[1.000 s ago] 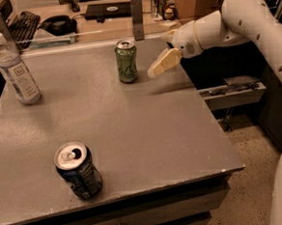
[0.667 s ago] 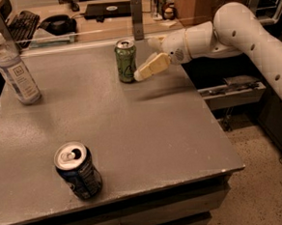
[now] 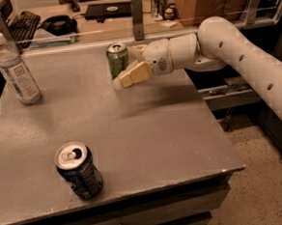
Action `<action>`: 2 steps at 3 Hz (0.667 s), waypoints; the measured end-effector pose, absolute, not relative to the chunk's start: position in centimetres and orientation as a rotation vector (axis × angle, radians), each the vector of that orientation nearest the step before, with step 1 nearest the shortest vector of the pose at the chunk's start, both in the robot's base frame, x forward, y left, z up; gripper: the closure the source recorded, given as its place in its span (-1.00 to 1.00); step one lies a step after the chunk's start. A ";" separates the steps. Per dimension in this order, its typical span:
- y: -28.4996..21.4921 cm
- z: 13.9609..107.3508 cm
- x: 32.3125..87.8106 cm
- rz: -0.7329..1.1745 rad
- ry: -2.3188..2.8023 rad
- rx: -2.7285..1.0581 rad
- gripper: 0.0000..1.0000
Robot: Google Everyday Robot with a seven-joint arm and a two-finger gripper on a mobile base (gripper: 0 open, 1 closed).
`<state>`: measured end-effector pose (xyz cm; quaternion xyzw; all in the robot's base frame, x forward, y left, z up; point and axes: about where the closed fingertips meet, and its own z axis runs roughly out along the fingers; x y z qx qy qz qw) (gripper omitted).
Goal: Knock green can over
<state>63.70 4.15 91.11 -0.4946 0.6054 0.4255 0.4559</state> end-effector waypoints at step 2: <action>7.1 95.0 60.0 1.177 1.341 -1.259 -1.00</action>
Offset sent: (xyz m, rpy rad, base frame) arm -0.0562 0.0323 0.0669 0.1627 -0.0461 0.1824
